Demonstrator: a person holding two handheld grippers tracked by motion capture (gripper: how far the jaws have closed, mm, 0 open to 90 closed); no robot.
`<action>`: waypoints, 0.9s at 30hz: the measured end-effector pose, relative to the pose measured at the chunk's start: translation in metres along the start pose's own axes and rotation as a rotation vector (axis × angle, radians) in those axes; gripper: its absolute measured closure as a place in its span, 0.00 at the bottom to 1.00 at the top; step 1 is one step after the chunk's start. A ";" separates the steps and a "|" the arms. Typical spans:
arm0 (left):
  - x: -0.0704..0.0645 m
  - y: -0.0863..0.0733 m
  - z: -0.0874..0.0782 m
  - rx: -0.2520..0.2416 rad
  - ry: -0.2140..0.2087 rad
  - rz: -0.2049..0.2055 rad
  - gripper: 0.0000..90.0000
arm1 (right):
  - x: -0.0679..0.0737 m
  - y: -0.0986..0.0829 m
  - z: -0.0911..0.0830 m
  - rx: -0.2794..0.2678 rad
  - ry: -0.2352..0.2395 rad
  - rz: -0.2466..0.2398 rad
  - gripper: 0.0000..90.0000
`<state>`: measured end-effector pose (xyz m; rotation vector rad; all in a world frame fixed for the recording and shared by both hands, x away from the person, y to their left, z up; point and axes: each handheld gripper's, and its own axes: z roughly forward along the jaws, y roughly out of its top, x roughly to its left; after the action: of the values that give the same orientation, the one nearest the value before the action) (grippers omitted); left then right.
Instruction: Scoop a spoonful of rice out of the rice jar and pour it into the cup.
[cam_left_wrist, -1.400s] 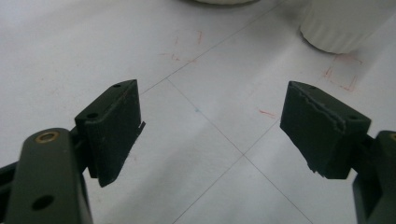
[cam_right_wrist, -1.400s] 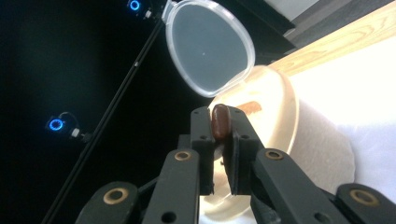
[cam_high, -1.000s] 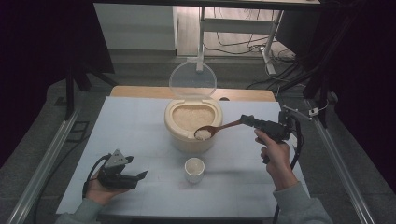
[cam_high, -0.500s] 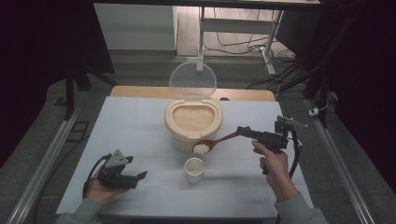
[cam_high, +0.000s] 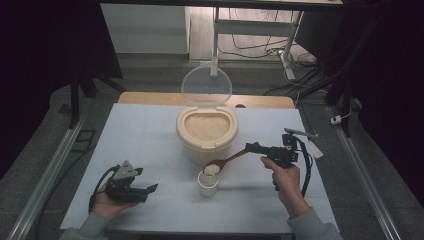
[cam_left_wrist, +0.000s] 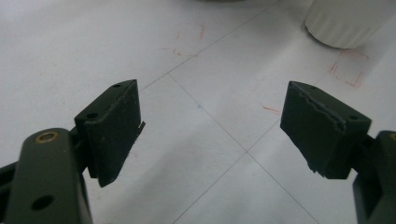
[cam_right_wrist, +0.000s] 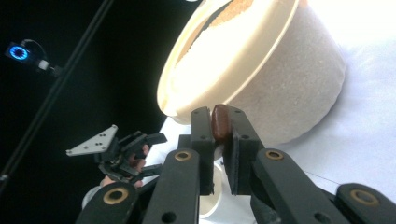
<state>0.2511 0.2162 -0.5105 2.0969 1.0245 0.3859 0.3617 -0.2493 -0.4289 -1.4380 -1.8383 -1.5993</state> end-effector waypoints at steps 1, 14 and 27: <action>0.000 0.000 0.000 0.000 0.001 0.000 0.22 | 0.002 0.000 0.001 0.006 -0.017 -0.020 0.92; 0.000 0.000 0.000 0.004 0.001 0.001 0.22 | 0.020 0.000 0.005 0.022 -0.091 -0.152 0.92; 0.000 -0.001 0.001 0.006 0.001 0.003 0.22 | 0.037 -0.008 0.004 -0.002 -0.115 -0.333 0.92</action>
<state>0.2513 0.2162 -0.5115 2.1036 1.0244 0.3855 0.3397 -0.2272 -0.4063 -1.3010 -2.2387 -1.6949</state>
